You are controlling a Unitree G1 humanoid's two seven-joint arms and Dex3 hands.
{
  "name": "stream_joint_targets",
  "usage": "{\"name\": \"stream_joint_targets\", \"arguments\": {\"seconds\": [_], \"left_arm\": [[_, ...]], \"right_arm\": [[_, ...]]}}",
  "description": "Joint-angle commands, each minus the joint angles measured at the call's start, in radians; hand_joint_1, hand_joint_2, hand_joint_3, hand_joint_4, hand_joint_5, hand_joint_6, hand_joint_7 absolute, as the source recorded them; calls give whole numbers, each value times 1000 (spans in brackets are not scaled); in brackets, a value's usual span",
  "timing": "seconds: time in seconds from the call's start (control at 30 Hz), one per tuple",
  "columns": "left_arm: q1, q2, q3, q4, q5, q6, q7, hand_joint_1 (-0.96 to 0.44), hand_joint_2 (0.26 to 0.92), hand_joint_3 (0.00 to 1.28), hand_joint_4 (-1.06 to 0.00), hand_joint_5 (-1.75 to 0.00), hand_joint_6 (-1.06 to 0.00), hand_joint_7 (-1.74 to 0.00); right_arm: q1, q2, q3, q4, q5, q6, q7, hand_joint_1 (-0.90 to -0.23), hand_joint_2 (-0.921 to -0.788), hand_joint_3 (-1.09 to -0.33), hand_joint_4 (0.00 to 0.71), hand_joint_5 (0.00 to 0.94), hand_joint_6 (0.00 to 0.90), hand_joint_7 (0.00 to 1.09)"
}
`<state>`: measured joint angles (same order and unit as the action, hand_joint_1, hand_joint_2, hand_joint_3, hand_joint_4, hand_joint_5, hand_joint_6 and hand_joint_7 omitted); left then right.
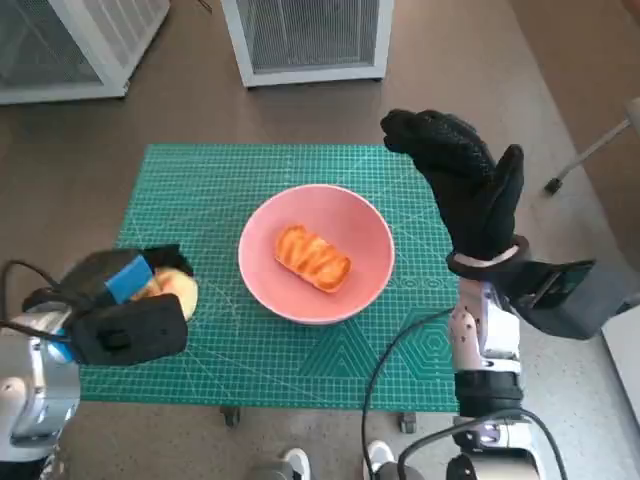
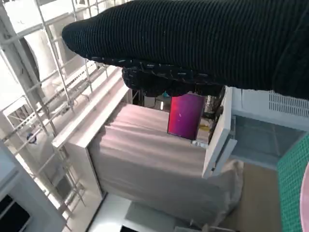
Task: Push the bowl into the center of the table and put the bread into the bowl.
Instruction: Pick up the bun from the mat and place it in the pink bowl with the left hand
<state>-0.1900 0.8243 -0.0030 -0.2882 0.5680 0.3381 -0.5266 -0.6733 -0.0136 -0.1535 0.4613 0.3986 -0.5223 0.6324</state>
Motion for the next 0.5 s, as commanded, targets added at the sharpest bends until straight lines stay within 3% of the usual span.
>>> {"name": "stream_joint_targets", "arguments": {"seconds": [0.03, 0.23, 0.5], "left_arm": [[-41, -11, 40, -79, -23, -3, 7, 3, 920, 54, -720, -1109, -624, -1193], [-115, -57, 36, -144, -21, 3, 32, 3, 916, 30, -765, -1103, -656, -1117], [-204, -147, -42, -177, 22, -1, 79, 3, 912, 17, -792, -1094, -676, -1077]], "right_arm": [[16, -4, -2, 13, 6, 1, 1, -709, -921, -726, 209, 0, 267, 131], [11, -7, -4, 24, 9, 0, 10, -710, -921, -724, 209, 0, 267, 132], [-5, -12, -11, 51, 20, -3, 25, -709, -921, -723, 209, 0, 267, 133]]}}
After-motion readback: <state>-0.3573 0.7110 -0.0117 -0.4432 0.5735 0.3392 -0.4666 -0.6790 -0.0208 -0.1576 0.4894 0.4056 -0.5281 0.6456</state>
